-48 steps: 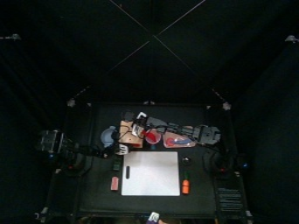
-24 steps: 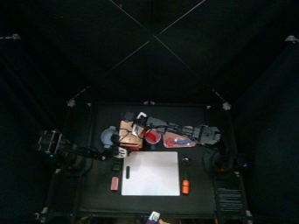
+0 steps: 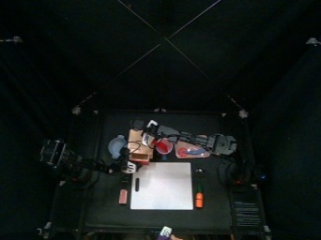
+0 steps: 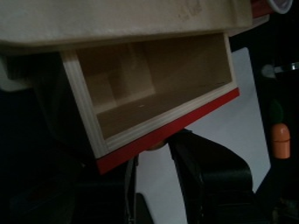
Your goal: Place salmon sushi into bowl
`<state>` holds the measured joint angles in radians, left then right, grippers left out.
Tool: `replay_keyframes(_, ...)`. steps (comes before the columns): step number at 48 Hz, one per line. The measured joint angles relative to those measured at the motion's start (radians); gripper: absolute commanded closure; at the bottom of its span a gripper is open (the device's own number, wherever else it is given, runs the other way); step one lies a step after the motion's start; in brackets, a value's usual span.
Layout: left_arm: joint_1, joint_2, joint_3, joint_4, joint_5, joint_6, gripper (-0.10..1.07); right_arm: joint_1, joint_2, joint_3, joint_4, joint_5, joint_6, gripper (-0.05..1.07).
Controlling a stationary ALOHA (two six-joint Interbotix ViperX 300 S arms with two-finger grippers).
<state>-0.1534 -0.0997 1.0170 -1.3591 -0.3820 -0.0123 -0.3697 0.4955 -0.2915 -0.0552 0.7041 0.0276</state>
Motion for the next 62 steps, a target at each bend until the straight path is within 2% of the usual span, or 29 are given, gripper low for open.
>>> replay_keyframes(18, -0.043, 0.0, -0.009, -0.006, 0.051, 0.0, 0.45, -0.003, 0.002, 0.0, -0.003, 0.002, 0.002, 0.93)
replay_keyframes(46, -0.061, -0.003, -0.009, -0.009, 0.097, -0.002, 0.43, -0.005, 0.002, 0.0, -0.002, 0.011, 0.003, 0.93)
replay_keyframes(52, -0.061, -0.002, -0.009, -0.009, 0.097, -0.002, 0.38, -0.003, 0.0, 0.0, -0.002, 0.012, 0.003, 0.93)
replay_keyframes(62, -0.069, -0.002, -0.009, -0.006, 0.11, 0.002, 0.19, -0.003, 0.002, 0.0, -0.002, 0.011, 0.003, 0.93)
